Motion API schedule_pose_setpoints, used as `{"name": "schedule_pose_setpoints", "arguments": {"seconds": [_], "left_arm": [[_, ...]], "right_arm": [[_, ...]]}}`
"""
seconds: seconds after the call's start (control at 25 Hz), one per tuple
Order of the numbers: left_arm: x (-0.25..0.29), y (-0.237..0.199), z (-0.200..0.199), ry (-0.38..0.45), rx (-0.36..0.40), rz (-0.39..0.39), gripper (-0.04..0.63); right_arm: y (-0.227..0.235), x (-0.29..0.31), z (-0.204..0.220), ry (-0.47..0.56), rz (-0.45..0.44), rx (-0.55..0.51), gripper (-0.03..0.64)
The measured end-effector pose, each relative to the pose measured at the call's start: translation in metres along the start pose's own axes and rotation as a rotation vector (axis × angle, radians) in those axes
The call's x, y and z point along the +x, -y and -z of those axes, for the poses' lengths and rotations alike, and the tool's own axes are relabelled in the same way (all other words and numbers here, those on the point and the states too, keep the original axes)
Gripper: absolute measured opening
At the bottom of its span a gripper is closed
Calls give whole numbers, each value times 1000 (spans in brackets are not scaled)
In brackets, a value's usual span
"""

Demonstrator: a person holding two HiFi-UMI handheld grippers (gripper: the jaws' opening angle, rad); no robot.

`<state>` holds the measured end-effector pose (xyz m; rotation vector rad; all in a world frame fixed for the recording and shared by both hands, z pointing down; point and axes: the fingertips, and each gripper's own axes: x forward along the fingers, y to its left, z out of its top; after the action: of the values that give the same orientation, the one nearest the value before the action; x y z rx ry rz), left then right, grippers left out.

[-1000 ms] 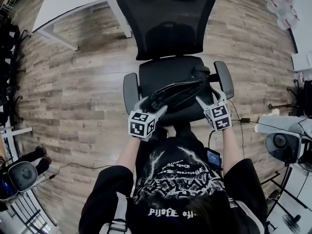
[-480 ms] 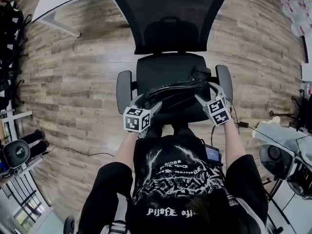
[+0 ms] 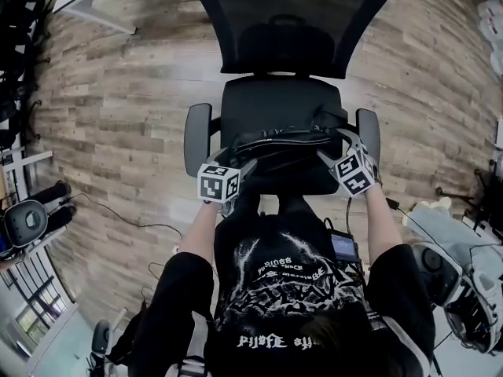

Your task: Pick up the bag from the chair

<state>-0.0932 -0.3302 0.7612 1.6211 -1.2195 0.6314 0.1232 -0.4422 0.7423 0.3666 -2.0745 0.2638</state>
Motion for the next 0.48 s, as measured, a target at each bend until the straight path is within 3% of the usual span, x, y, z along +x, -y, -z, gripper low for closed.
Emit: {"name": "schedule_pose_setpoints", "arguments": {"seconds": [0.24, 0.48], "left_arm": [[24, -3, -6, -40, -4, 5, 379], [42, -14, -13, -90, 86, 20, 377]], "right_arm": [[13, 23, 13, -54, -87, -52, 334], [14, 45, 16, -107, -171, -134, 334]]}}
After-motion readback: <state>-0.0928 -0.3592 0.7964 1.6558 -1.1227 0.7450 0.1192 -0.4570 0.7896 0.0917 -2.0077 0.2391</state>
